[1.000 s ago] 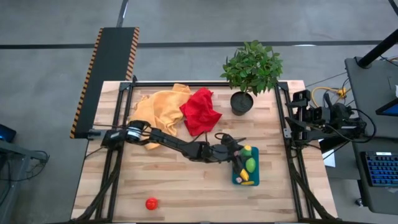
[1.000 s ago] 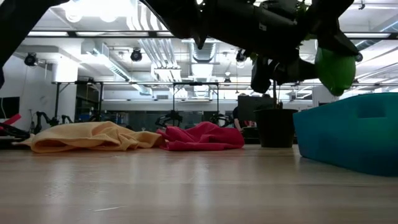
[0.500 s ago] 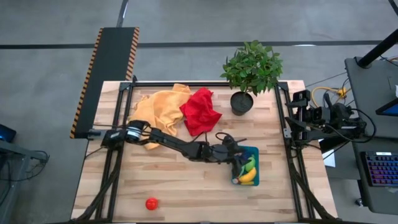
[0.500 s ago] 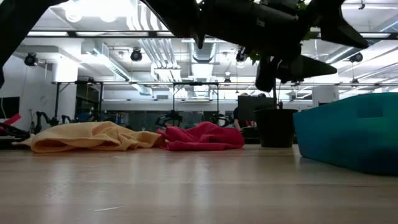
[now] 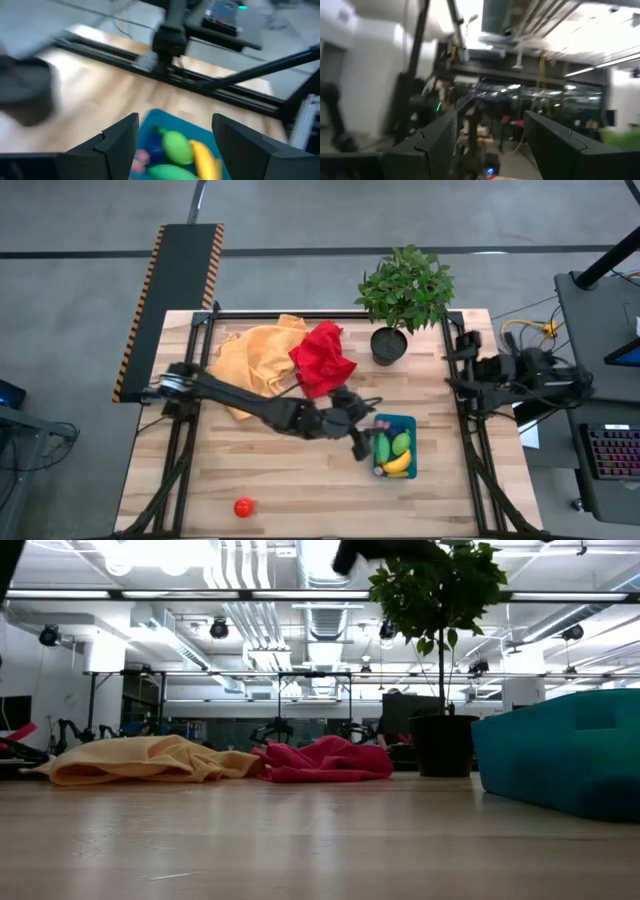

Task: Pick and placing Produce into tupperware
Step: Put the tomato into the blue bin

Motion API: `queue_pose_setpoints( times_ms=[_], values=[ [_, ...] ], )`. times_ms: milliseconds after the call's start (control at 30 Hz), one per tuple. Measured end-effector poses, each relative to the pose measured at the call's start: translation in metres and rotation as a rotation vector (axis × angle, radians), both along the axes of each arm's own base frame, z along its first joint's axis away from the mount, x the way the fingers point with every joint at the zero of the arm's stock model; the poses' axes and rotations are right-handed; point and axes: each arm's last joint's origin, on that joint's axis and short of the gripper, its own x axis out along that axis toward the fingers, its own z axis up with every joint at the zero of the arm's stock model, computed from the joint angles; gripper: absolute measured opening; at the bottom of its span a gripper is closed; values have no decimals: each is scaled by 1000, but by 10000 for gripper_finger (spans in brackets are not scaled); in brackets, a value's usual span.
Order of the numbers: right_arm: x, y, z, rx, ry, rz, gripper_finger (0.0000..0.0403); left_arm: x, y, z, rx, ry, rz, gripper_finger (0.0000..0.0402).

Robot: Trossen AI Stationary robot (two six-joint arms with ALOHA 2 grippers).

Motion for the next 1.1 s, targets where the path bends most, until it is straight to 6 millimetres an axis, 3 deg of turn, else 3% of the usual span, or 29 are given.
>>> queue_pose_setpoints(
  times_ms=[167, 300, 467, 633, 800, 1100],
  values=[
    [34, 6, -4, -32, 84, 50, 224, -38, -14, 40, 89, -7, 74, 237],
    [58, 9, -8, -50, 174, 48, 224, -68, -31, 48, 103, 78, 58, 237],
    [79, 12, -8, -30, 253, 58, 224, -120, -57, 44, 26, 307, 45, 237],
    [93, 14, -8, -6, 301, 67, 224, -159, -81, 40, -135, 382, 113, 238],
    [102, 15, -8, -8, 330, 67, 224, -178, -106, 29, -367, 464, 140, 238],
    [109, 16, -5, 46, 339, 82, 224, -194, -124, -7, -707, 1000, 307, 238]
  ],
)
